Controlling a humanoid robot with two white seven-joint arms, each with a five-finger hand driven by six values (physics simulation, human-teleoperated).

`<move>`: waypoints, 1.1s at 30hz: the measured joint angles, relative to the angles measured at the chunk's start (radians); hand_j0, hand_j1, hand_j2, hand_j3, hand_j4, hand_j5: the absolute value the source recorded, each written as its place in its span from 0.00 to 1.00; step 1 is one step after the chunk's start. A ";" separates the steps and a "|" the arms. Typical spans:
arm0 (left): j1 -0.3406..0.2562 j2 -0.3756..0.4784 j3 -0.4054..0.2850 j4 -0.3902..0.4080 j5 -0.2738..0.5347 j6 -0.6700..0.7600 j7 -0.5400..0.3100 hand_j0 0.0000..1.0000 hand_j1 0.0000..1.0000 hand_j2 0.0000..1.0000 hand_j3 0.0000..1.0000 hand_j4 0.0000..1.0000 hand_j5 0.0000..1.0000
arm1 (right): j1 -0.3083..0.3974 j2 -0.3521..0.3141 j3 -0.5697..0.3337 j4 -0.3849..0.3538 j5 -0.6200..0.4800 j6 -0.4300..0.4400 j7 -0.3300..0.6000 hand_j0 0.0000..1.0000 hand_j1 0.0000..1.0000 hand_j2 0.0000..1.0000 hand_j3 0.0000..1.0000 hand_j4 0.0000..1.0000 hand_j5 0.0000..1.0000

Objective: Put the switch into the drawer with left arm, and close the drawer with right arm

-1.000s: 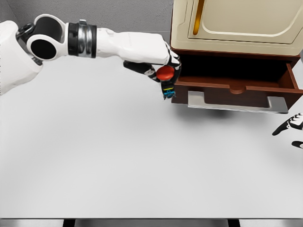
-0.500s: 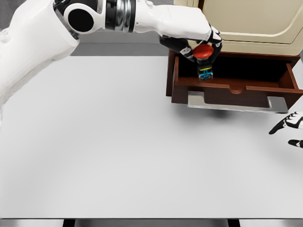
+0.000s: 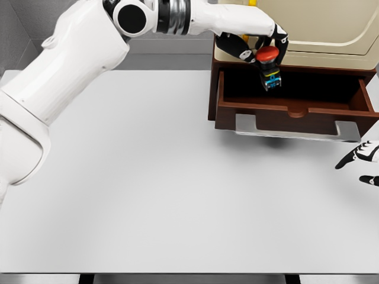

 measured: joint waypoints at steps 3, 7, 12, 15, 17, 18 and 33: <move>0.000 -0.001 0.000 0.004 0.003 -0.003 0.000 0.49 0.49 0.49 0.49 0.49 0.49 | -0.002 0.000 0.000 0.000 0.000 0.000 0.000 0.65 0.65 0.65 0.65 0.65 0.65; 0.002 -0.004 0.001 0.009 0.012 -0.005 0.000 0.79 0.79 0.79 0.79 0.79 0.79 | -0.002 0.001 0.000 0.000 0.000 0.000 0.000 0.65 0.65 0.65 0.65 0.65 0.65; 0.002 -0.007 0.001 0.021 0.020 -0.016 0.000 1.00 1.00 1.00 1.00 1.00 1.00 | 0.000 0.001 0.000 0.000 0.000 0.000 0.000 0.65 0.65 0.65 0.65 0.65 0.65; 0.003 -0.007 0.002 0.020 0.023 -0.016 0.000 1.00 1.00 1.00 1.00 1.00 1.00 | 0.000 0.001 0.000 0.000 0.000 0.000 0.000 0.65 0.65 0.65 0.65 0.65 0.65; 0.003 -0.007 0.002 0.017 0.020 -0.014 0.000 1.00 1.00 1.00 1.00 1.00 1.00 | 0.000 0.001 0.001 0.000 0.000 0.000 0.000 0.65 0.65 0.65 0.65 0.65 0.65; 0.003 -0.006 0.003 0.015 0.017 -0.012 0.000 1.00 1.00 1.00 1.00 1.00 1.00 | 0.000 0.001 0.001 0.000 0.000 0.000 0.000 0.66 0.66 0.66 0.66 0.66 0.66; 0.052 0.126 -0.015 -0.478 -0.100 0.030 0.000 1.00 1.00 1.00 1.00 1.00 1.00 | -0.026 0.000 0.006 0.000 -0.001 0.000 0.000 0.66 0.66 0.66 0.66 0.66 0.66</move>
